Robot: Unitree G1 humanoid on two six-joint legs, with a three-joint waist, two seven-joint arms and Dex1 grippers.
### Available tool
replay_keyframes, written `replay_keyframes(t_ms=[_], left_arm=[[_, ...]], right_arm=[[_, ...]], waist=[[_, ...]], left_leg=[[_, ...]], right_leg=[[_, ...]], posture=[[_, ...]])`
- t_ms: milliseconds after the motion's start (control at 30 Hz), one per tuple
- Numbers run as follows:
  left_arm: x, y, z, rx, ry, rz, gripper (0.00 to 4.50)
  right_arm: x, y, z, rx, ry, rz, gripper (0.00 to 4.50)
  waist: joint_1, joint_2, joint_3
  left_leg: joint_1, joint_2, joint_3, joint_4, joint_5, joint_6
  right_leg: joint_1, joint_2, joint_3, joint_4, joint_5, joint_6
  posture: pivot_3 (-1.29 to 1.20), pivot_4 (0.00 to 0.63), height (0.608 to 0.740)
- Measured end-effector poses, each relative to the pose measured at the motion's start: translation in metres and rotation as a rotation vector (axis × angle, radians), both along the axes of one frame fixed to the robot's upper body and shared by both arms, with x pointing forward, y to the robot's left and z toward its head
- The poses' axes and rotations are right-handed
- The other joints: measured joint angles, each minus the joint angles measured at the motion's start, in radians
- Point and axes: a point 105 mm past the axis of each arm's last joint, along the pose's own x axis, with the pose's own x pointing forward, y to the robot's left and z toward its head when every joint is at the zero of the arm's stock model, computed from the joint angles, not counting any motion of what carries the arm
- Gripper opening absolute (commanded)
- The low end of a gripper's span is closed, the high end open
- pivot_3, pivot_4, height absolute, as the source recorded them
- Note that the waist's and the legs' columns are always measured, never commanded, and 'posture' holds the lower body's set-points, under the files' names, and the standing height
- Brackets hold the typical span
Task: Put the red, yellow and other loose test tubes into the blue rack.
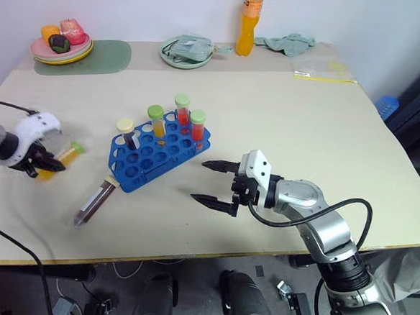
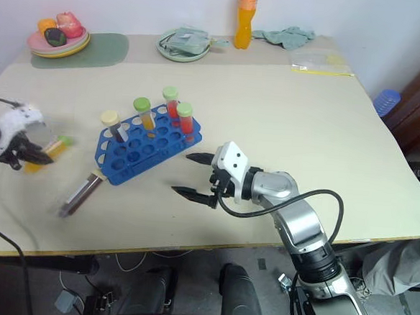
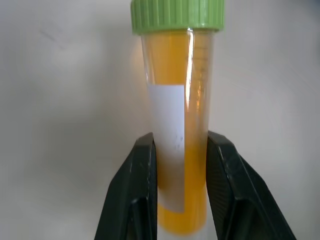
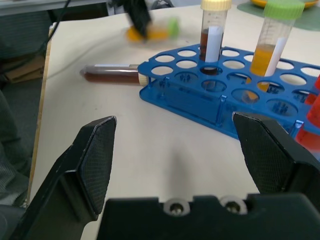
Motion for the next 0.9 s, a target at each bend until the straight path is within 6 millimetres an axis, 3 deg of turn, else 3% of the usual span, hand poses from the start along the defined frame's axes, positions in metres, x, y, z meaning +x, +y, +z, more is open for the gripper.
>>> replay_keyframes(t_ms=[67,133,233,300,367,433,500,567,733,900], left_arm=[[0.000,-0.007,0.036,-0.110,-0.304,-0.015,0.73],[-0.013,-0.017,0.062,-0.220,-0.512,-0.010,0.73],[-0.038,-0.043,0.076,-0.409,-0.677,0.001,0.73],[-0.053,-0.066,0.074,-0.497,-0.726,0.002,0.73],[-0.067,-0.104,0.071,-0.563,-0.765,-0.046,0.73],[-0.076,-0.156,0.063,-0.602,-0.769,-0.131,0.73],[-0.074,-0.206,0.052,-0.614,-0.769,-0.164,0.73],[-0.063,-0.236,0.040,-0.580,-0.782,-0.124,0.73],[-0.028,-0.251,0.017,-0.377,-0.874,0.051,0.73],[-0.004,-0.250,0.002,-0.340,-0.907,0.229,0.73]], right_arm=[[0.000,-0.001,-0.002,0.003,0.006,-0.008,4.12],[0.003,-0.003,-0.003,0.019,0.005,-0.032,4.12],[0.012,-0.005,-0.001,0.063,-0.007,-0.088,4.12],[0.015,-0.008,0.002,0.097,0.002,-0.105,4.12],[0.014,-0.009,0.005,0.130,0.018,-0.100,4.12],[0.013,-0.011,0.004,0.135,0.028,-0.093,4.12],[0.012,-0.012,-0.001,0.121,0.045,-0.086,4.12],[0.011,-0.011,-0.006,0.113,0.058,-0.078,4.12],[0.014,-0.015,-0.010,0.099,0.061,-0.101,4.12],[0.014,-0.016,-0.012,0.098,0.064,-0.120,4.12]], waist=[[0.001,0.000,0.000],[0.001,0.000,0.000],[0.002,0.000,0.000],[0.007,-0.001,-0.001],[0.014,-0.002,-0.002],[0.027,-0.003,-0.002],[0.038,-0.003,-0.003],[0.033,-0.003,-0.003],[0.026,-0.002,-0.004],[0.032,-0.002,-0.004]], left_leg=[[0.000,0.001,0.000,0.000,0.000,0.000],[0.000,0.001,0.001,0.000,0.000,0.000],[0.000,0.000,0.001,0.001,0.000,0.000],[0.000,0.000,0.000,0.002,0.000,0.000],[0.001,0.000,0.000,0.003,0.000,0.000],[0.001,-0.002,0.000,0.004,0.000,-0.001],[0.002,-0.006,0.000,0.005,0.000,-0.001],[0.002,-0.006,0.000,0.008,0.000,-0.001],[0.003,-0.003,0.000,0.008,0.000,-0.001],[0.002,-0.004,0.000,0.008,0.000,0.000]], right_leg=[[0.000,-0.002,0.000,0.000,0.000,0.000],[0.000,-0.004,0.000,0.000,0.000,0.000],[0.001,-0.004,0.000,0.000,0.000,0.001],[0.002,-0.004,0.000,0.000,0.000,0.001],[0.003,-0.005,0.000,0.000,0.001,0.001],[0.004,-0.006,0.000,0.000,0.001,0.002],[0.007,-0.007,0.000,-0.001,0.002,0.004],[0.007,-0.006,0.001,0.000,0.003,0.005],[0.007,-0.001,0.002,0.000,0.003,0.004],[0.007,-0.002,0.002,-0.002,0.003,0.004]], posture=[[0.00,0.150,0.740],[0.00,0.150,0.740],[0.00,0.150,0.740],[0.00,0.150,0.740],[0.00,0.150,0.740],[0.00,0.150,0.740],[0.00,0.150,0.740],[0.00,0.150,0.740],[0.00,0.150,0.740],[0.00,0.150,0.740]])
